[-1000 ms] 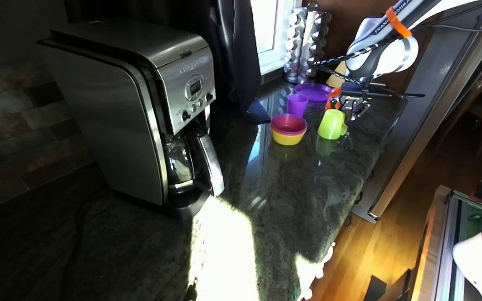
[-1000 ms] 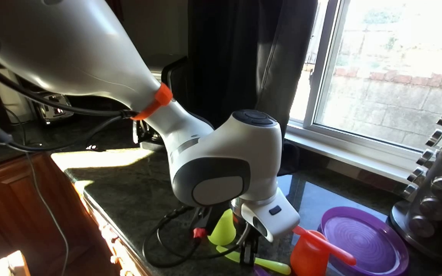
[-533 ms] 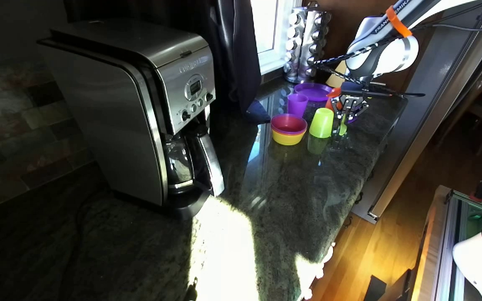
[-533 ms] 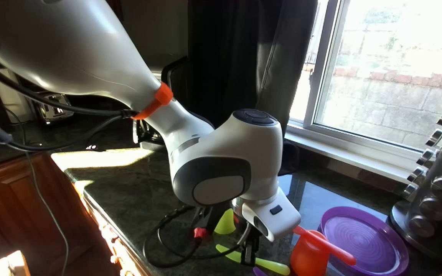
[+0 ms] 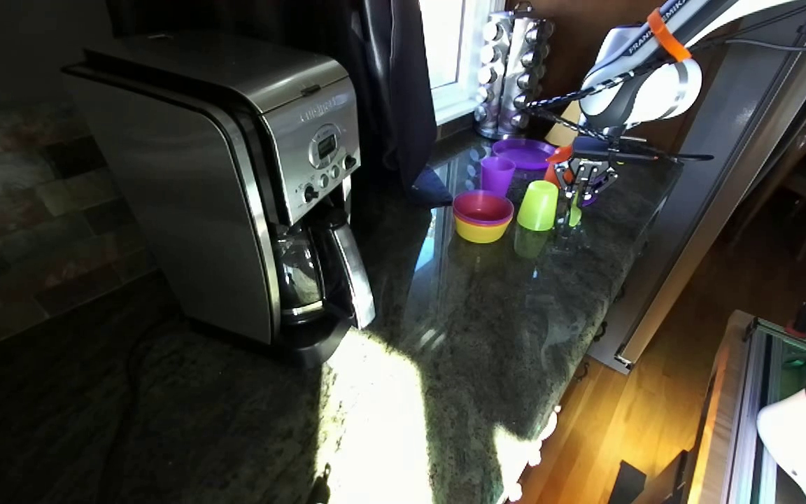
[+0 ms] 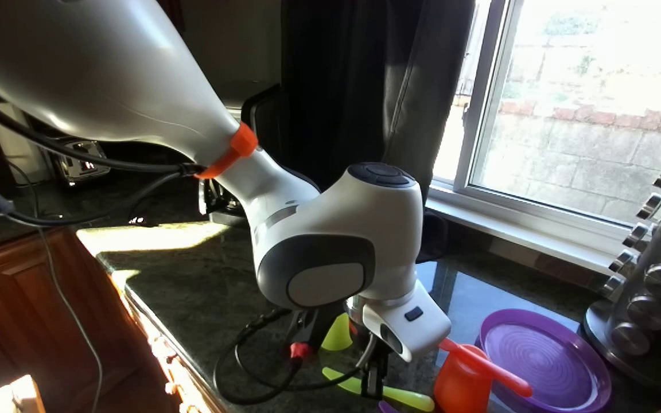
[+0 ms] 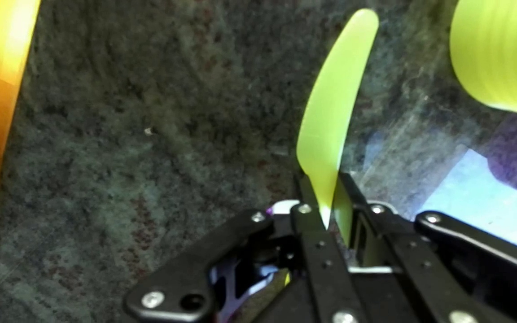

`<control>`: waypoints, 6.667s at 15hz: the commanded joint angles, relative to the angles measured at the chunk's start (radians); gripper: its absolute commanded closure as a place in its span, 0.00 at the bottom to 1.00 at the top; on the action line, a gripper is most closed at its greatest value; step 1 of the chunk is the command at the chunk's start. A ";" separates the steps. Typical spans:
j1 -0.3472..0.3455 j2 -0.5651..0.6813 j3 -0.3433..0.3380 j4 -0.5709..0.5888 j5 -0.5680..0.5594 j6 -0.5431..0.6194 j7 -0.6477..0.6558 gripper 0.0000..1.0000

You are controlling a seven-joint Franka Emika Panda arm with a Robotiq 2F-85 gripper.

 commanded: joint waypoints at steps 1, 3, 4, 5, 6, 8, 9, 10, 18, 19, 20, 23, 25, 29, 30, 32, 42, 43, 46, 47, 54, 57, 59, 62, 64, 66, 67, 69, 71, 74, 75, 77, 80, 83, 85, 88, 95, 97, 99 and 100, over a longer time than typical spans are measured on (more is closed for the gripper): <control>0.016 -0.077 -0.010 -0.056 -0.012 -0.018 -0.042 0.96; 0.026 -0.107 -0.016 -0.078 -0.047 -0.014 -0.026 0.96; 0.025 -0.127 -0.012 -0.090 -0.055 -0.021 -0.035 0.96; 0.028 -0.144 -0.012 -0.103 -0.075 -0.020 -0.024 0.96; 0.028 -0.163 -0.008 -0.114 -0.086 -0.029 -0.026 0.96; 0.024 -0.198 0.001 -0.136 -0.100 -0.045 -0.032 0.96; 0.022 -0.214 0.007 -0.144 -0.098 -0.056 -0.041 0.96; 0.021 -0.229 0.012 -0.152 -0.109 -0.069 -0.025 0.96; 0.017 -0.382 0.065 -0.230 -0.097 -0.081 -0.149 0.96; 0.017 -0.398 0.073 -0.232 -0.098 -0.083 -0.166 0.96; 0.016 -0.412 0.079 -0.235 -0.098 -0.083 -0.182 0.96; 0.022 -0.444 0.092 -0.228 -0.083 -0.093 -0.242 0.96; 0.027 -0.447 0.099 -0.218 -0.068 -0.100 -0.271 0.96; 0.041 -0.429 0.115 -0.204 -0.044 -0.092 -0.297 0.96; 0.047 -0.421 0.118 -0.200 -0.036 -0.089 -0.303 0.96; 0.057 -0.411 0.123 -0.192 -0.024 -0.088 -0.314 0.96; 0.059 -0.336 0.130 -0.125 -0.035 -0.083 -0.302 0.96; 0.059 -0.329 0.130 -0.118 -0.036 -0.084 -0.301 0.96; 0.060 -0.304 0.129 -0.096 -0.036 -0.089 -0.298 0.96; 0.061 -0.295 0.129 -0.089 -0.036 -0.091 -0.297 0.96; 0.072 -0.248 0.133 -0.057 -0.033 -0.097 -0.285 0.96; 0.075 -0.243 0.134 -0.058 -0.034 -0.095 -0.282 0.96; 0.075 -0.241 0.136 -0.059 -0.036 -0.094 -0.280 0.96; 0.076 -0.243 0.138 -0.061 -0.035 -0.090 -0.277 0.96; 0.077 -0.243 0.139 -0.061 -0.033 -0.089 -0.277 0.96; 0.078 -0.241 0.140 -0.060 -0.033 -0.089 -0.276 0.96; 0.078 -0.240 0.140 -0.060 -0.032 -0.089 -0.276 0.96; 0.078 -0.239 0.140 -0.058 -0.033 -0.087 -0.273 0.96; 0.078 -0.238 0.140 -0.058 -0.034 -0.085 -0.272 0.96; 0.077 -0.237 0.139 -0.056 -0.034 -0.086 -0.270 0.96; 0.076 -0.237 0.139 -0.056 -0.034 -0.086 -0.270 0.96; 0.076 -0.236 0.139 -0.056 -0.033 -0.086 -0.270 0.96; 0.077 -0.233 0.139 -0.053 -0.033 -0.086 -0.270 0.96; 0.076 -0.228 0.138 -0.049 -0.031 -0.087 -0.271 0.96; 0.076 -0.224 0.137 -0.045 -0.030 -0.087 -0.271 0.96; 0.077 -0.220 0.137 -0.043 -0.029 -0.088 -0.272 0.96; 0.078 -0.216 0.137 -0.041 -0.033 -0.090 -0.269 0.81; 0.078 -0.216 0.138 -0.041 -0.034 -0.089 -0.267 0.56; 0.078 -0.216 0.138 -0.041 -0.034 -0.089 -0.265 0.49; 0.078 -0.216 0.138 -0.042 -0.034 -0.088 -0.265 0.40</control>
